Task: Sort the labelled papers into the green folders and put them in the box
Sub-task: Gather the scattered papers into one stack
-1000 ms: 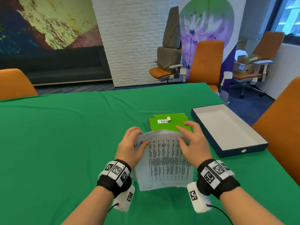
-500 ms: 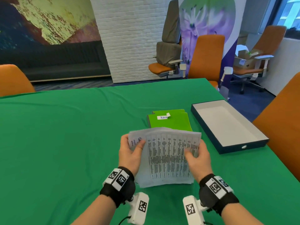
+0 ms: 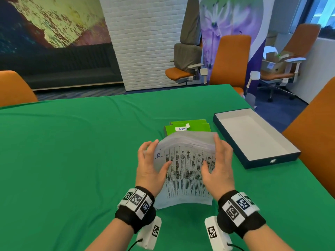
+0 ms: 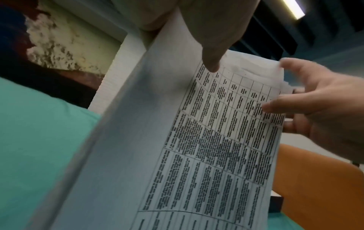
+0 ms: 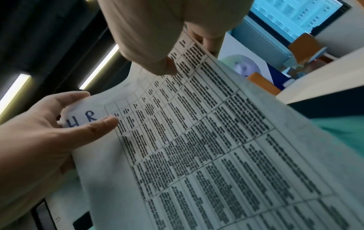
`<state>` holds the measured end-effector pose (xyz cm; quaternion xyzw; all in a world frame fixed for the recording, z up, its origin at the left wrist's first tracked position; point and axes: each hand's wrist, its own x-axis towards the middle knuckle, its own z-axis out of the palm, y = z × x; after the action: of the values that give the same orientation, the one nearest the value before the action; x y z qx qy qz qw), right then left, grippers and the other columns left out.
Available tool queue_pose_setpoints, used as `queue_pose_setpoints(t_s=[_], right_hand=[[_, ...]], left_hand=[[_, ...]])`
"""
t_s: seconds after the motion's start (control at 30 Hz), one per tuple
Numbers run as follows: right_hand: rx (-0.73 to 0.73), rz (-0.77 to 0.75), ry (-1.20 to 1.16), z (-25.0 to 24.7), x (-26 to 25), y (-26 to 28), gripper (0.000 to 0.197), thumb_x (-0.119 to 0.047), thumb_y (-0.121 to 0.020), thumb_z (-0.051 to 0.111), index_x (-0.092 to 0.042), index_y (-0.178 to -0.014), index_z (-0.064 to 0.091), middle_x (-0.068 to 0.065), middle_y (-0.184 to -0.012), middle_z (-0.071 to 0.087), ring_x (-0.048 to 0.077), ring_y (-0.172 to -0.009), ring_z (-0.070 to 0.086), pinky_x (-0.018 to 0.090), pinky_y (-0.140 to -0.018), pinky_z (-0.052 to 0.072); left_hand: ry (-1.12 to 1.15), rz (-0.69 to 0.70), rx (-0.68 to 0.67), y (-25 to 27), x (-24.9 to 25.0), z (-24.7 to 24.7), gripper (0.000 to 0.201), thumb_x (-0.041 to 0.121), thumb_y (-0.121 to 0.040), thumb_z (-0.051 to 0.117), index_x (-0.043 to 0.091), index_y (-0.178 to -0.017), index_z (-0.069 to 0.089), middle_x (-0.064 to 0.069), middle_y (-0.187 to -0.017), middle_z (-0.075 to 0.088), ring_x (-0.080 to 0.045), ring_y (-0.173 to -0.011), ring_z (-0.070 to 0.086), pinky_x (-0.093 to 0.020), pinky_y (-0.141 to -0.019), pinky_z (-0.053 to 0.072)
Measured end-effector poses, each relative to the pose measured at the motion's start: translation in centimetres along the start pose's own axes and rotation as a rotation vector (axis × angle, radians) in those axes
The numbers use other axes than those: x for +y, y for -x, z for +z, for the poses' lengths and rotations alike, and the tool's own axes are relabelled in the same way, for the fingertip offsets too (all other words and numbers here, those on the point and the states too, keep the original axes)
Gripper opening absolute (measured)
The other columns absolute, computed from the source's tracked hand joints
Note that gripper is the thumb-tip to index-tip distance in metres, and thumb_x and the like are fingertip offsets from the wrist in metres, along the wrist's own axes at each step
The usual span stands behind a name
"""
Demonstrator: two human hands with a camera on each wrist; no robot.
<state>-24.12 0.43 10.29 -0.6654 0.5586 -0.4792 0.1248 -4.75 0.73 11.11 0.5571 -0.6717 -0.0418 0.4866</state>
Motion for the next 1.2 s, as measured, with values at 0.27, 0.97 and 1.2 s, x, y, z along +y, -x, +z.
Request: queue_pose_setpoints(t_s=[0.27, 0.97, 1.2], right_hand=[[0.015, -0.118, 0.127, -0.6, -0.1, -0.5, 0.076, -0.012, -0.076, 0.063, -0.027, -0.14, 0.025, 0.004, -0.132, 0.034, 0.002, -0.064, 0.042, 0.016, -0.044, 0.04], [-0.063, 0.111, -0.295, -2.0, 1.3, -0.7, 0.053, -0.003, -0.08, 0.069, -0.038, -0.116, 0.049, -0.01, -0.102, 0.059, -0.005, -0.098, 0.054, 0.011, -0.088, 0.041], [-0.182, 0.335, -0.419, -1.0, 0.4, 0.5, 0.028, -0.012, -0.087, 0.063, -0.038, -0.094, 0.056, -0.01, -0.097, 0.065, -0.001, -0.095, 0.061, 0.035, -0.092, 0.053]], left_hand=[[-0.105, -0.003, -0.019, -0.6, -0.4, -1.2, 0.059, 0.023, -0.073, 0.077, 0.025, -0.117, 0.037, -0.012, -0.127, 0.042, -0.008, -0.087, 0.045, -0.023, -0.074, 0.045], [0.196, -0.128, -0.052, -0.6, -1.9, -1.6, 0.011, 0.021, -0.087, 0.061, 0.031, -0.087, 0.057, 0.011, -0.092, 0.057, 0.003, -0.084, 0.053, -0.012, -0.074, 0.044], [0.389, -0.27, 0.032, -0.9, 0.7, -1.1, 0.031, -0.001, -0.087, 0.057, 0.03, -0.082, 0.058, 0.009, -0.081, 0.06, 0.004, -0.07, 0.057, -0.017, -0.065, 0.049]])
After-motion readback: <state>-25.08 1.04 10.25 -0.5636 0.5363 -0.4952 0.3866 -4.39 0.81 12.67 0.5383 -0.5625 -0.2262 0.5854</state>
